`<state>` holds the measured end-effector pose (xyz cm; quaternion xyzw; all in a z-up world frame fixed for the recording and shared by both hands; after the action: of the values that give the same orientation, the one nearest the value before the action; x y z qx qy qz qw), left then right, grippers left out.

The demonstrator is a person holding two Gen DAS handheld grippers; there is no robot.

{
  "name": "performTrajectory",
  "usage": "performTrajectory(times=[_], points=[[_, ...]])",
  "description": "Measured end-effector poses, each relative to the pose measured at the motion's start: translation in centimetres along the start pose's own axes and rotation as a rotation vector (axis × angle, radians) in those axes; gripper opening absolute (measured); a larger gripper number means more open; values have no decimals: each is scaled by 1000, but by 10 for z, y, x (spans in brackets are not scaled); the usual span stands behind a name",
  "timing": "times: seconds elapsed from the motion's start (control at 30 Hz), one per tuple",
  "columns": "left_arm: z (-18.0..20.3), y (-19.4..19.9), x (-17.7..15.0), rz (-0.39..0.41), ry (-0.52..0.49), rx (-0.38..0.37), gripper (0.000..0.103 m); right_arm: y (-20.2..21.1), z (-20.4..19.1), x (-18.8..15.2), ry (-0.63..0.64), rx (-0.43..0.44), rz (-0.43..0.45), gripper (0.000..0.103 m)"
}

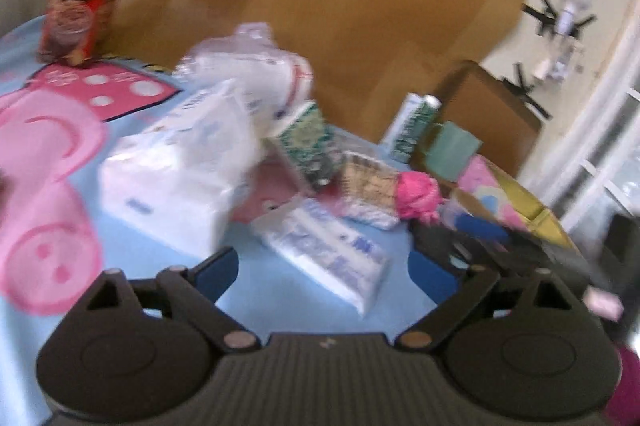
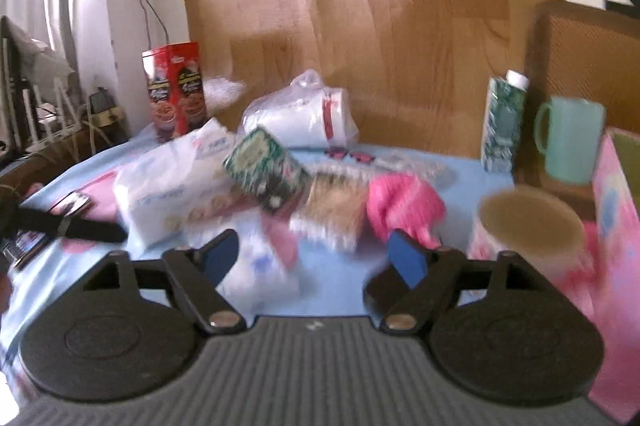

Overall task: Organize soft objects
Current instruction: 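Grasp the green tissue pack with the right gripper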

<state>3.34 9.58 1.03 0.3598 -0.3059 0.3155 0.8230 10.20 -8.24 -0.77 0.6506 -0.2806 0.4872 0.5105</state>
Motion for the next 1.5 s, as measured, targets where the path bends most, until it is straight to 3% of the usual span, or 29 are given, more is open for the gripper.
performTrajectory(times=[0.17, 0.3, 0.37, 0.4, 0.53, 0.63, 0.73, 0.83, 0.9, 0.93, 1.0, 1.23, 1.27, 1.3, 1.33, 1.4, 1.5], points=[[-3, 15, -6, 42, -14, -92, 95, -49, -39, 23, 205, 48, 19, 81], [-16, 40, -14, 82, 34, -99, 96, -98, -69, 17, 377, 52, -20, 84], [-21, 50, -17, 96, 45, -83, 96, -109, -78, 11, 466, 11, 11, 58], [-25, 53, -18, 102, 52, -78, 96, -110, -79, 12, 495, -9, 19, 57], [-31, 65, -20, 125, 81, -83, 96, -71, -59, 34, 366, 43, 37, 55], [-27, 66, -19, 124, 85, -128, 96, -17, -46, 35, 372, 104, 10, 58], [-11, 59, -21, 108, 69, -186, 98, 32, -27, 5, 414, 199, -111, 61], [8, 43, -24, 63, 53, -256, 98, 59, -15, -39, 514, 182, -199, 63], [21, 30, -27, 32, 41, -273, 96, 67, -10, -60, 529, 147, -210, 73], [27, 23, -29, 10, 38, -273, 95, 68, -9, -66, 508, 134, -205, 83], [36, 11, -33, -29, 37, -273, 91, 71, -4, -75, 421, 117, -192, 91], [52, -28, -59, -186, 22, -232, 77, 69, 0, -85, 200, 101, -144, 89], [54, -38, -64, -219, 31, -243, 68, 66, -4, -85, 191, 101, -134, 85], [54, -46, -68, -249, 44, -246, 62, 64, -5, -84, 181, 103, -120, 72], [57, -52, -71, -254, 42, -242, 63, 64, -7, -84, 176, 100, -103, 65], [70, -61, -67, -263, -1, -231, 63, 72, -3, -85, 184, 38, -60, 62], [102, -75, -53, -272, -69, -282, 63, 88, 23, -75, 148, -23, 22, 61]])
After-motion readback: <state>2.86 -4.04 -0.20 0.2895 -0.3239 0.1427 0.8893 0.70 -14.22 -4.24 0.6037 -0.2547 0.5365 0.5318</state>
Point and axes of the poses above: each gripper's, at about its wrist camera, not at the fingertips, and y roughly against the way its jaws point, z to its right, x to its top, the point moved 7 cm from there along -y, roughly the way its jaws point, and after that the axes turned 14 degrees about -x, right-handed, at the moved point
